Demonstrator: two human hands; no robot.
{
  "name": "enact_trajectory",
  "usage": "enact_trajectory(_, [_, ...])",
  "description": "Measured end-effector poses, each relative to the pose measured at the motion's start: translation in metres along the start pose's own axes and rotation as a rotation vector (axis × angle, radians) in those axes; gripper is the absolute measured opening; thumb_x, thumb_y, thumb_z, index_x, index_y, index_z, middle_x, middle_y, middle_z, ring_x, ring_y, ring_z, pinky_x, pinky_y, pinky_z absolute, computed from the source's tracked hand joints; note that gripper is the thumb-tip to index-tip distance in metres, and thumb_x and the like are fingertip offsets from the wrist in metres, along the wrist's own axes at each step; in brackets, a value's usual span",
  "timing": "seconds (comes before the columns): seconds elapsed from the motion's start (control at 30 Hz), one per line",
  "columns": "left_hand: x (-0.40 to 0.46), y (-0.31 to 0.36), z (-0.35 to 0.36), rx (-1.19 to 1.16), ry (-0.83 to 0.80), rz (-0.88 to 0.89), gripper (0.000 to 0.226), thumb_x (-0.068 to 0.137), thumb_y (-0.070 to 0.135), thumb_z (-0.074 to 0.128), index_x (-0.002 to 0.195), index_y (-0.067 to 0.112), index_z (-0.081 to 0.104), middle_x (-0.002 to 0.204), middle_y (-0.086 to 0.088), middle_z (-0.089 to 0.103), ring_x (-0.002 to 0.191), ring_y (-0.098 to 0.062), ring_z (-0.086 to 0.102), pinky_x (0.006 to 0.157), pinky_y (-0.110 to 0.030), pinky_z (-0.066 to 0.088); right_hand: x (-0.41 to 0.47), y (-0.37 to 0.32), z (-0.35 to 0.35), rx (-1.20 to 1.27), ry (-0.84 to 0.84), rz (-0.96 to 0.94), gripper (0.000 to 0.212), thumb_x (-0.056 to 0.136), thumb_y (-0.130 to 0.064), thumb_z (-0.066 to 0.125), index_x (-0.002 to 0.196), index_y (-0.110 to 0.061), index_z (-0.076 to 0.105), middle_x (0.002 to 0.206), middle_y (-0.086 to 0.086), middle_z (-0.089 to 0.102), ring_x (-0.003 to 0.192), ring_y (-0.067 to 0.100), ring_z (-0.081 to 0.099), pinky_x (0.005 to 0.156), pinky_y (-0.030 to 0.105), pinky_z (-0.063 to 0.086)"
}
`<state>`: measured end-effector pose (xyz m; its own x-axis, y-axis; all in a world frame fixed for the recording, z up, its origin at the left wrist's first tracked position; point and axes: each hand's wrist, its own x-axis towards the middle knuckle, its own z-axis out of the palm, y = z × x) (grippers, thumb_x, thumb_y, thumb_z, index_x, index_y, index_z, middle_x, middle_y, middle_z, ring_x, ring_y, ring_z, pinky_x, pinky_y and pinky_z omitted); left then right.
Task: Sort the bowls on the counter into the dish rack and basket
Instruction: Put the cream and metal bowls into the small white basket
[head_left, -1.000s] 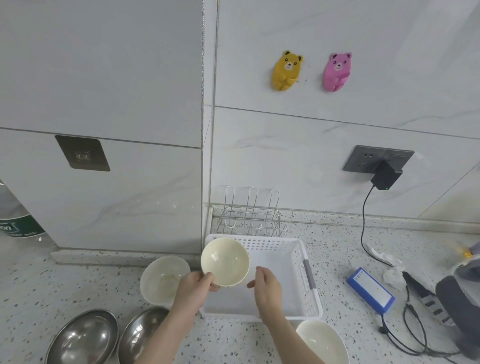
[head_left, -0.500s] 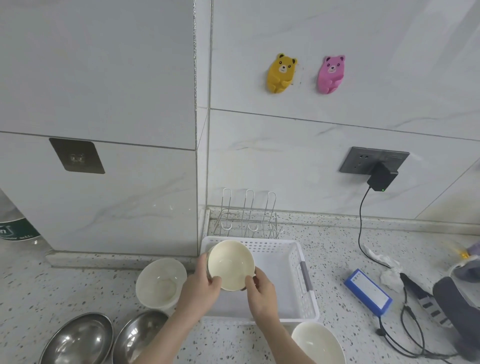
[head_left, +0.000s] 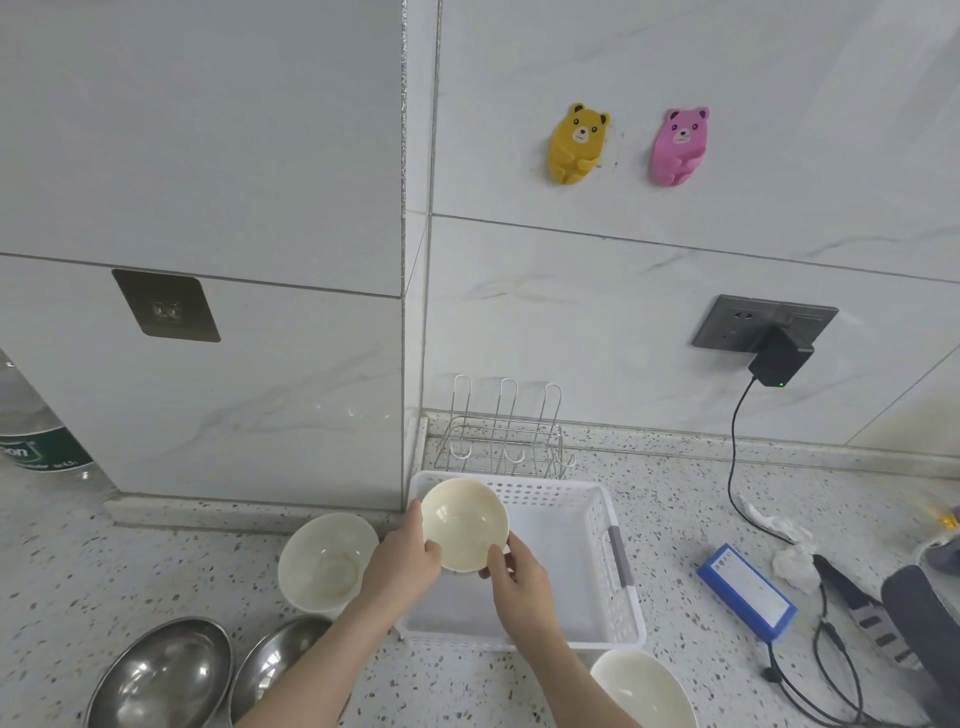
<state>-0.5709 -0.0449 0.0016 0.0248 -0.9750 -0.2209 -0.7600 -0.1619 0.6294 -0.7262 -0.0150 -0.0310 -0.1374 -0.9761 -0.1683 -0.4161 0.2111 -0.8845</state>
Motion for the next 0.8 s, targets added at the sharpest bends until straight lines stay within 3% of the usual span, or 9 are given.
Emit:
enact_trajectory(0.2, [0.011,-0.002,0.009,0.097,0.042,0.008,0.057,0.098,0.019,0.040,0.152,0.016,0.022,0.120,-0.008,0.065,0.108,-0.026,0.062,0.075,-0.031,0.044,0.004,-0.002,0.001,0.009,0.003,0.042,0.020,0.099,-0.031,0.045,0.109,-0.029,0.063,0.075,-0.006,0.068,0.071,0.009,0.059,0.070,0.030,0.049])
enact_trajectory(0.37, [0.013,-0.007,0.014,0.157,0.099,0.025,0.047,0.096,0.018,0.041,0.143,0.017,0.037,0.109,-0.008,0.068,0.101,-0.026,0.064,0.073,-0.031,0.045,0.005,-0.001,0.003,-0.020,-0.009,0.052,0.019,0.098,-0.034,0.046,0.104,-0.028,0.063,0.073,-0.006,0.067,0.063,0.003,0.054,0.065,0.027,0.046])
enact_trajectory(0.57, [0.012,-0.012,0.019,0.127,0.146,0.030,0.057,0.098,0.024,0.041,0.153,0.018,0.028,0.110,-0.007,0.071,0.102,-0.025,0.065,0.078,-0.033,0.049,0.007,-0.001,0.003,-0.021,-0.009,0.066,0.019,0.098,-0.040,0.045,0.104,-0.035,0.062,0.074,-0.009,0.067,0.063,0.001,0.054,0.063,0.022,0.044])
enact_trajectory(0.8, [0.014,-0.017,0.018,-0.006,0.171,0.059,0.054,0.100,0.030,0.043,0.152,0.019,0.033,0.101,-0.009,0.072,0.096,-0.025,0.066,0.078,-0.035,0.051,0.008,-0.002,0.004,0.050,-0.022,0.101,0.020,0.098,-0.042,0.044,0.096,-0.036,0.063,0.073,-0.011,0.063,0.069,0.003,0.053,0.067,0.023,0.043])
